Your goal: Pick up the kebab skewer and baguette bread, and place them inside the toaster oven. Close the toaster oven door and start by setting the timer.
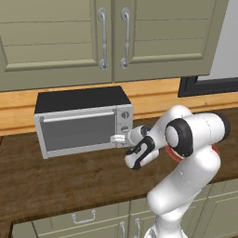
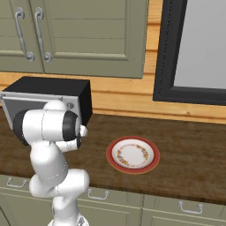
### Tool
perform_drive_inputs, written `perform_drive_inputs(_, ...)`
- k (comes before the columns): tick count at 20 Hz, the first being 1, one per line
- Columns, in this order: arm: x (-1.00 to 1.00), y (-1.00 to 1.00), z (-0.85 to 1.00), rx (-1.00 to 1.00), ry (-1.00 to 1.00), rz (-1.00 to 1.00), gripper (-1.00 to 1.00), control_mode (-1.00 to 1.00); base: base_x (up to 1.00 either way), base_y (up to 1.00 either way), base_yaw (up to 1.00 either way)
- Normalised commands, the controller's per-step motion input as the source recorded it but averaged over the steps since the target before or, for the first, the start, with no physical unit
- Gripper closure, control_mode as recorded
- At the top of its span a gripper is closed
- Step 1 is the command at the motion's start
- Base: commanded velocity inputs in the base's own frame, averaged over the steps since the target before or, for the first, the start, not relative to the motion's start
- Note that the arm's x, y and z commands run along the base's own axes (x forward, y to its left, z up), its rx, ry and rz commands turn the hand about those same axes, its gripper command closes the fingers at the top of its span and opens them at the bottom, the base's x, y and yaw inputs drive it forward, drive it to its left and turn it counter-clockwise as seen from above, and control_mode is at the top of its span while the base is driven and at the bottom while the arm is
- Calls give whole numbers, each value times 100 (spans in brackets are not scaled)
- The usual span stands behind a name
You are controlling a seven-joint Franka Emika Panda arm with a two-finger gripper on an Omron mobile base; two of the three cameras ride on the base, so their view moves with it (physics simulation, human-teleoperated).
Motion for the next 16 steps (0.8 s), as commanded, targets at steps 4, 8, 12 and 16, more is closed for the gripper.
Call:
perform_drive_inputs(4,0,-13,0,10,1,0,100,-100,0,0,0)
perform_drive_inputs(8,0,-10,0,9,0,0,100,-100,0,0,0)
perform_drive_inputs(12,0,-13,0,11,0,0,100,-100,0,0,0)
perform_drive_inputs(16,0,-14,0,13,0,0,100,-100,0,0,0)
